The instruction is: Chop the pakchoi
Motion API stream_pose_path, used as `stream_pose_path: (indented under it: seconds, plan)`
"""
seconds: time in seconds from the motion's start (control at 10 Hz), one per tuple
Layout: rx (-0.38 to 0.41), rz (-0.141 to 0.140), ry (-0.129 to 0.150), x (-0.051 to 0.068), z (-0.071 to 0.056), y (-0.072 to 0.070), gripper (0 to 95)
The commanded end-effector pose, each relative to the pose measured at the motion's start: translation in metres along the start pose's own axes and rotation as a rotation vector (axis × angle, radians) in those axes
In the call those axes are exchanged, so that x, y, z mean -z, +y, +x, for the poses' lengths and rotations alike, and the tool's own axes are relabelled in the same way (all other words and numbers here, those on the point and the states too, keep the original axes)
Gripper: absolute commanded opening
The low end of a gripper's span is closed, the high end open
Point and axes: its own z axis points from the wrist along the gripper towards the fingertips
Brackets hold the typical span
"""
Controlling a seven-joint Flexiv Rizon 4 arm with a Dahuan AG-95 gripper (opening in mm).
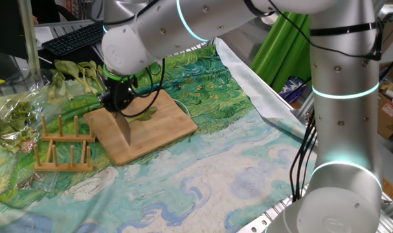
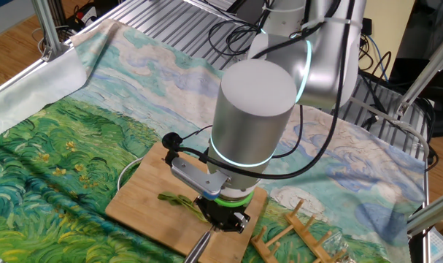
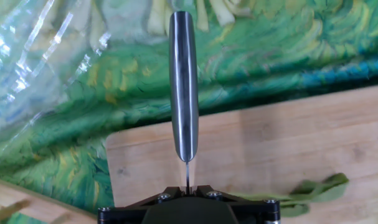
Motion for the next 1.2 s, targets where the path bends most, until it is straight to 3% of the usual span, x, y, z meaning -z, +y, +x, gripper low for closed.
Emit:
stream_pose_path:
  seconds: [0.1,0.6,0.8,1.2]
  plan:
    - [-0.002,-0.004,-0.001,-0.002,0.001,0.0,0.0]
    - [0.003,-0.01,0.027,0.015,0.007,-0.011,0.0]
    - [0.006,-0.039,0.031,0.02,0.009,-0.023,0.0]
    - [0.059,-0.019,0.025,0.021,0.005,-0.027,0.0]
